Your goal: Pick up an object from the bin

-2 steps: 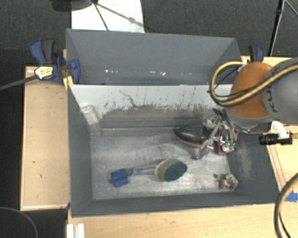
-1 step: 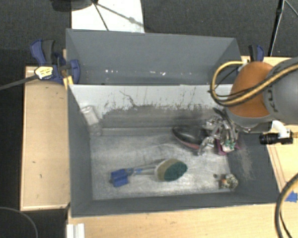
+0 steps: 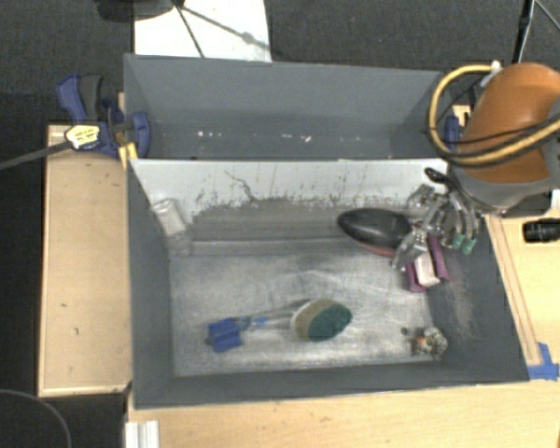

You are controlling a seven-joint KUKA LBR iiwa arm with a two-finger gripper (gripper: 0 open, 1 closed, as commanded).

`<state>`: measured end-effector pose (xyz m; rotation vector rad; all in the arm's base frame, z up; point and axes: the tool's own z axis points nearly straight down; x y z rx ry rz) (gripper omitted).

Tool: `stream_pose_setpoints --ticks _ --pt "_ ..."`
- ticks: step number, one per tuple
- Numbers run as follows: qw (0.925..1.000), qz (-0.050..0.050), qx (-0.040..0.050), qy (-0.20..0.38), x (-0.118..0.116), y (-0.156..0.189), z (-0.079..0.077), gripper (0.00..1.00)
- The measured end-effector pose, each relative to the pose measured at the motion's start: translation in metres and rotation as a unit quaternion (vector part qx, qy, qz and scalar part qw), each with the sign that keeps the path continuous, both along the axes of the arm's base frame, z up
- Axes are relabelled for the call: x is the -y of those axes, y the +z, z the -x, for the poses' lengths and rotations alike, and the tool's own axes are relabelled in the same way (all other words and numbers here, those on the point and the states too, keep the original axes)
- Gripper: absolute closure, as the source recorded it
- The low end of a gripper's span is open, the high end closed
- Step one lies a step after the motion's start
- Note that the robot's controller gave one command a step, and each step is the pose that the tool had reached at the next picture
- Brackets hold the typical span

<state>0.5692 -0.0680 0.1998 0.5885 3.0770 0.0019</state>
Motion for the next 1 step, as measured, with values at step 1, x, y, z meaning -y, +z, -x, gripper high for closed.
stream_pose_setpoints --ticks 1 --pt "0.9997 0.000 -0.0010 -0.024 0.0031 0.0433 0.0002 1.00"
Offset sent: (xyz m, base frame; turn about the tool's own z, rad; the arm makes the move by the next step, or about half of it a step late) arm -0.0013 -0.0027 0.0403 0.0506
